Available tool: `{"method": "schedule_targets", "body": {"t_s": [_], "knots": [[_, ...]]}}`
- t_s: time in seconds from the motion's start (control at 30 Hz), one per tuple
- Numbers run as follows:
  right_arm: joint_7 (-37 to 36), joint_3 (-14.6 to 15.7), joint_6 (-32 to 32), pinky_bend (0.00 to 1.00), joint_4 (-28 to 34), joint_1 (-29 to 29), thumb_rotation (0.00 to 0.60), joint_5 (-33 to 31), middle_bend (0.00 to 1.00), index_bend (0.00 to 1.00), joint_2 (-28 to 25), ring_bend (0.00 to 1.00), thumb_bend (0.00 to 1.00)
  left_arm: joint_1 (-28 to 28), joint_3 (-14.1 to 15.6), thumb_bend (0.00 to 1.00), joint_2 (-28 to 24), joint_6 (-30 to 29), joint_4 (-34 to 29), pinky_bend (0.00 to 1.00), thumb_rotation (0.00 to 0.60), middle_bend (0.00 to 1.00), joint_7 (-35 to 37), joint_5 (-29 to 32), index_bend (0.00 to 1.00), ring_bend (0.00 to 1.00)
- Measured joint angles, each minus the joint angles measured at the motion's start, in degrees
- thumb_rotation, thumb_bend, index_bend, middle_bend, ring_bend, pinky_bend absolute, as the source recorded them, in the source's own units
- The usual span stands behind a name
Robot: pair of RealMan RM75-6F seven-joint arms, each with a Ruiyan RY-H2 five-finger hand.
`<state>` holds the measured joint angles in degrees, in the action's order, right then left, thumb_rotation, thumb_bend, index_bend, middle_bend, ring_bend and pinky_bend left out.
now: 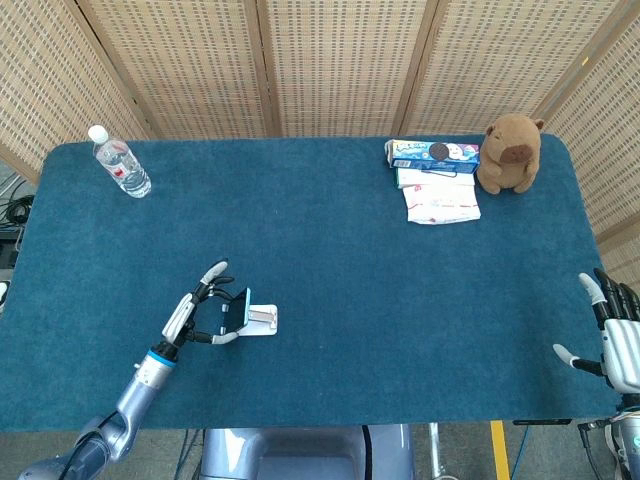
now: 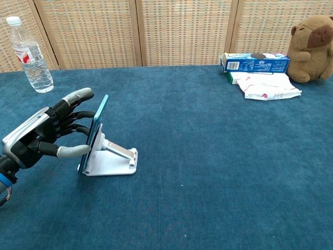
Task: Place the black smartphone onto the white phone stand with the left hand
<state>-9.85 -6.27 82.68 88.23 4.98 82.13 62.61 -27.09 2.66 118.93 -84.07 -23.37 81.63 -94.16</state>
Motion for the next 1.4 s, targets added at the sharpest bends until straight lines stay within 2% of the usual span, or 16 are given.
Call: {"method": "schedule_targets", "body": {"t_s": [0.23, 0.37, 0.8, 1.07, 1.27, 1.4], "knots": [[0.0, 0.1, 0.1, 0.0, 0.2, -0.1, 0.6, 0.2, 0.0, 0.0, -0.1, 0.0, 0.0, 0.9, 0.2, 0.03, -0.9, -3.6, -0.9, 0.31, 0.6, 0.0, 0.8, -0.3, 0.0, 0.09], [-0.1, 0.1, 0.2, 0.0, 0.3, -0.1, 0.6, 0.3, 0.0, 0.0, -0.2, 0.0, 0.0, 1.3, 0.0, 0.03, -2.0, -5.3, -2.1, 0.3, 0.6, 0.0, 0.9, -0.4, 0.0, 0.08], [-0.5, 0.2, 0.1, 0.0, 0.5, -0.1, 0.6, 0.4, 0.0, 0.0, -0.4, 0.0, 0.0, 0.4, -0.6, 0.03, -3.3, -4.6, -3.8, 0.29, 0.6, 0.0, -2.1, 0.0, 0.0, 0.08], [-0.7, 0.2, 0.5, 0.0, 0.6, -0.2, 0.6, 0.5, 0.0, 0.0, -0.5, 0.0, 0.0, 0.5, -0.8, 0.03, -4.6, -6.1, -5.0, 0.21, 0.6, 0.0, -2.5, -0.2, 0.0, 0.05], [-1.0, 0.2, 0.5, 0.0, 0.7, -0.3, 0.6, 0.7, 0.0, 0.0, -0.7, 0.0, 0.0, 0.2, -1.2, 0.02, -9.9, -10.5, -9.9, 0.12, 0.584, 0.0, -6.7, -1.1, 0.0, 0.0], [-1.2, 0.3, 0.8, 0.0, 0.9, -0.3, 0.6, 1.0, 0.0, 0.0, -0.8, 0.0, 0.0, -0.1, -1.5, 0.02, -15.7, -11.4, -16.2, 0.04, 0.583, 0.0, -11.5, -1.6, 0.0, 0.0]]}}
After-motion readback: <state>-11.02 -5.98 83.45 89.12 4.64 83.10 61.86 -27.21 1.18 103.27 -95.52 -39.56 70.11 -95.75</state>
